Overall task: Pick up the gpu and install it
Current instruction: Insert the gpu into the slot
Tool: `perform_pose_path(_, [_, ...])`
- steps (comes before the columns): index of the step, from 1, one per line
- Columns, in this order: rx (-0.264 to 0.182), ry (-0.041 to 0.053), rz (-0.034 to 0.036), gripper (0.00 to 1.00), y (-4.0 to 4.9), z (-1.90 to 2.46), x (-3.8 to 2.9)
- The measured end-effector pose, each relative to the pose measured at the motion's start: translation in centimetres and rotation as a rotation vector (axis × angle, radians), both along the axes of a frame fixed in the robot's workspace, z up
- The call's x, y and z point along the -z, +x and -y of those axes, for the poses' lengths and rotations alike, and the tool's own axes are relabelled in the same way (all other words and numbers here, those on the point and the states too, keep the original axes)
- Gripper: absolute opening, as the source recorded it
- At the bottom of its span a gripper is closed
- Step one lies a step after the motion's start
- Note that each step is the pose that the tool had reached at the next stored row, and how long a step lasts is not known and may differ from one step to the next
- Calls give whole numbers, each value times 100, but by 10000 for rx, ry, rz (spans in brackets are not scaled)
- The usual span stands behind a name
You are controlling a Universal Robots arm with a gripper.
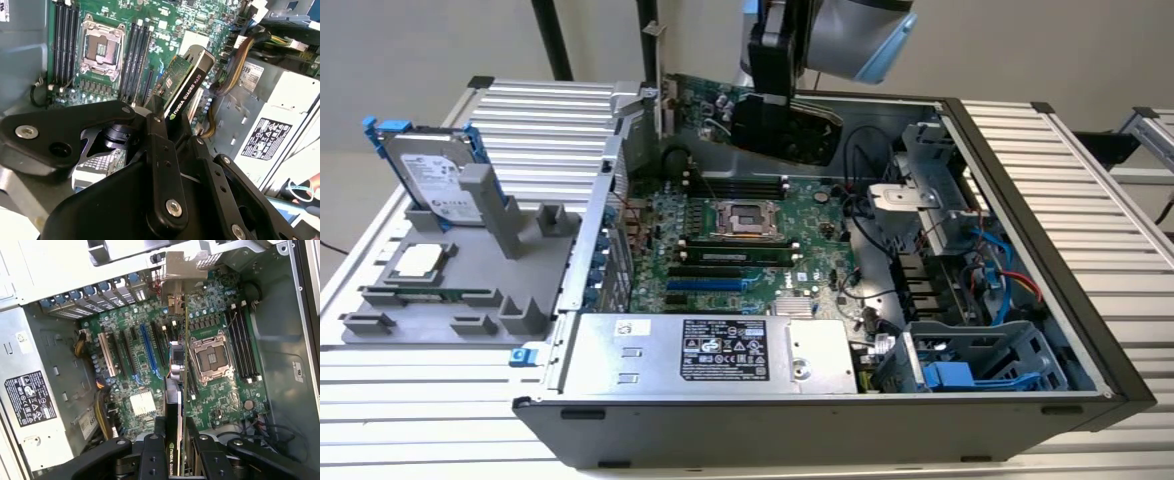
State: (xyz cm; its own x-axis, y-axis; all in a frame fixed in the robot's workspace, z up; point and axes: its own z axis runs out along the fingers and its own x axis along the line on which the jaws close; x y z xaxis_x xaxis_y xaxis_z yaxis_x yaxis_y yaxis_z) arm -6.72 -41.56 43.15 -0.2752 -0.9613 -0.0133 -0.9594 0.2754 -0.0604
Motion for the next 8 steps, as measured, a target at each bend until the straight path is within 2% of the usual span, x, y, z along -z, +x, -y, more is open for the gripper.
perform_pose_path(8, [-438,0,0,0,0,0,0])
